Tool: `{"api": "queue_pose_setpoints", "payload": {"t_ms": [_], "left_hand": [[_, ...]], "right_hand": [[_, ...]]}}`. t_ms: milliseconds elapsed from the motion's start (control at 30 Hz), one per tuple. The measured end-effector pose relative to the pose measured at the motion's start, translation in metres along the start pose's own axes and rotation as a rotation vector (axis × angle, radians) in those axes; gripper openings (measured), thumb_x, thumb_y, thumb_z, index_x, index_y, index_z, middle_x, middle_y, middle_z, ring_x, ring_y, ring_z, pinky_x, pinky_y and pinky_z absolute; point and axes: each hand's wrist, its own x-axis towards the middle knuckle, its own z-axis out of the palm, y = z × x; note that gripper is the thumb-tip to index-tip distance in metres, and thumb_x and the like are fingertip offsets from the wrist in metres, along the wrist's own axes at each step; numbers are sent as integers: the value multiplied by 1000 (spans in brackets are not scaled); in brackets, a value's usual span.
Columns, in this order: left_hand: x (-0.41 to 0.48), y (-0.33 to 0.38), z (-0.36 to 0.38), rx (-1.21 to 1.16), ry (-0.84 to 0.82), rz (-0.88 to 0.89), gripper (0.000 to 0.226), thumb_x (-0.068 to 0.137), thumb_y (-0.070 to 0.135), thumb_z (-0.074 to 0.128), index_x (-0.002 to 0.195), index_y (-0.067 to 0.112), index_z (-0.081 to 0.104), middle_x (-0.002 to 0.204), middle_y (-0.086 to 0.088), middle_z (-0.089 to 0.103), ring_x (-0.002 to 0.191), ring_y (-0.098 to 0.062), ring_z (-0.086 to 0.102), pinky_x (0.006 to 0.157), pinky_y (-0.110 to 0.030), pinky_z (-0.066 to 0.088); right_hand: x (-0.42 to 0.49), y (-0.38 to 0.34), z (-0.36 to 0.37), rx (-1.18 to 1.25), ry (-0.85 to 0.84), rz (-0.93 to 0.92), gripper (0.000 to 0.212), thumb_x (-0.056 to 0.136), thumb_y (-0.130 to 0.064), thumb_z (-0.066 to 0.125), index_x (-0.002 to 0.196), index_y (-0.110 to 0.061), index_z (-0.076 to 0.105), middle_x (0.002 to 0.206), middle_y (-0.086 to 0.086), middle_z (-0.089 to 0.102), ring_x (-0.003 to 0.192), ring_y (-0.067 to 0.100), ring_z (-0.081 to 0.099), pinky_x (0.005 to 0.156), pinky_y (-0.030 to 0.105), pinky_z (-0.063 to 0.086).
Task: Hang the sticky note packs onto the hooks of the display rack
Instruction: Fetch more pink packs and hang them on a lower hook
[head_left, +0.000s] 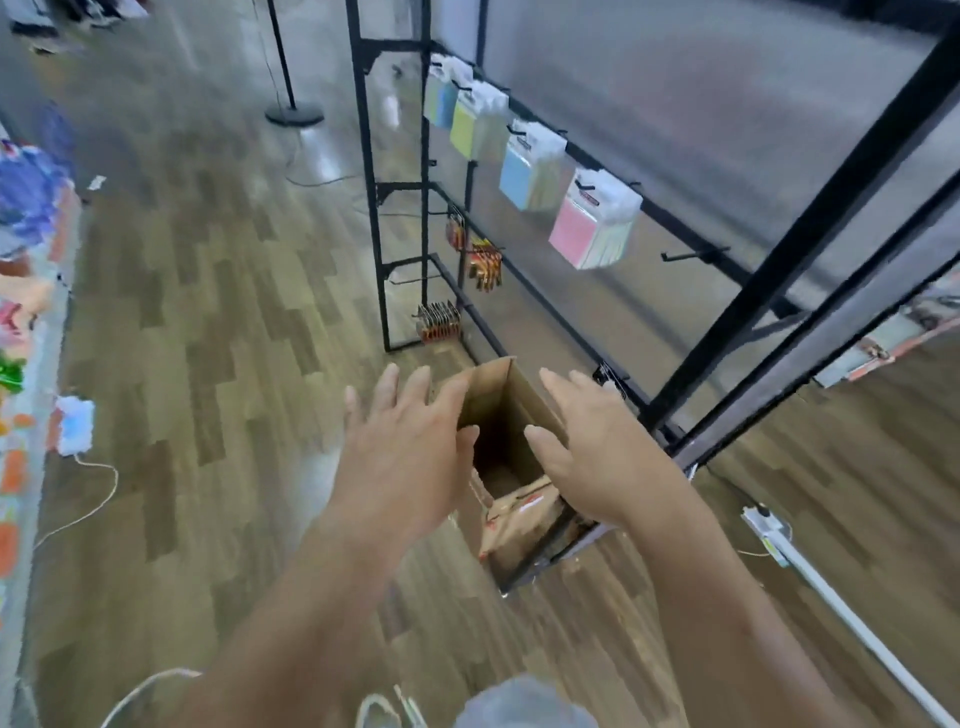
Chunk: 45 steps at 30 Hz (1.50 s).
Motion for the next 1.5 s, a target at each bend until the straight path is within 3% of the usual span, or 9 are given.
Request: {"api": "queue_pose_setpoints", "payload": {"t_ms": [267,600,800,967,1167,1267,1367,1433,1500], "left_hand": [[153,-23,-7,9,-103,194,51,103,43,28,152,33,17,163,-3,16,151,-29,4,120,-57,9],[339,-9,-1,-13,-168,367,55,101,43,37,152,30,23,161,-4,23,150,-30,10,120,-54,15],[423,8,0,-58,-233,538,69,95,42,53,154,26,19,159,-4,27,148,-31,17,119,-53,20],[478,25,6,-137,-320,712,91,87,29,67,155,19,8,155,-8,33,145,-28,26,117,-49,28],[518,46,14,-127,-329,868,85,83,25,72,150,24,20,145,-4,46,135,-27,41,111,-53,37],[531,54,14,-199,-427,910,86,83,22,72,151,29,20,144,-1,48,132,-25,45,110,-45,39],[540,55,13,-399,-583,939,73,85,15,70,146,33,33,139,7,53,126,-14,48,97,-26,36],[548,53,14,-495,-655,919,72,83,11,72,143,34,39,137,12,54,124,-9,49,95,-22,35],[553,51,17,-548,-730,883,76,81,15,76,143,34,38,140,15,51,126,-6,46,99,-23,35]], "right_hand": [[111,-3,-1,-102,60,311,65,97,-44,40,151,-27,8,159,5,10,146,36,-1,115,55,13],[257,28,-26,127,160,553,75,97,-42,44,152,-21,-3,161,3,1,147,32,-6,116,53,11],[302,43,-47,317,325,650,98,89,-34,65,151,-22,-10,162,-2,2,148,22,1,116,44,18],[336,57,-58,541,518,677,103,74,-25,81,147,-35,8,138,-7,45,121,11,47,84,26,43],[363,68,-62,654,574,768,83,70,-9,78,135,-30,29,104,-23,53,83,-4,54,62,10,43],[365,69,-61,712,614,788,74,70,-2,76,122,-32,33,94,-30,49,82,-8,52,53,4,42],[367,70,-56,803,634,781,77,62,-2,78,121,-32,37,102,-23,60,98,0,59,70,14,51],[365,71,-52,868,654,753,82,54,-6,78,122,-30,39,107,-17,64,104,8,62,83,37,56],[362,68,-51,891,673,737,83,53,-7,76,123,-30,38,109,-15,63,107,10,61,85,38,55]]}}
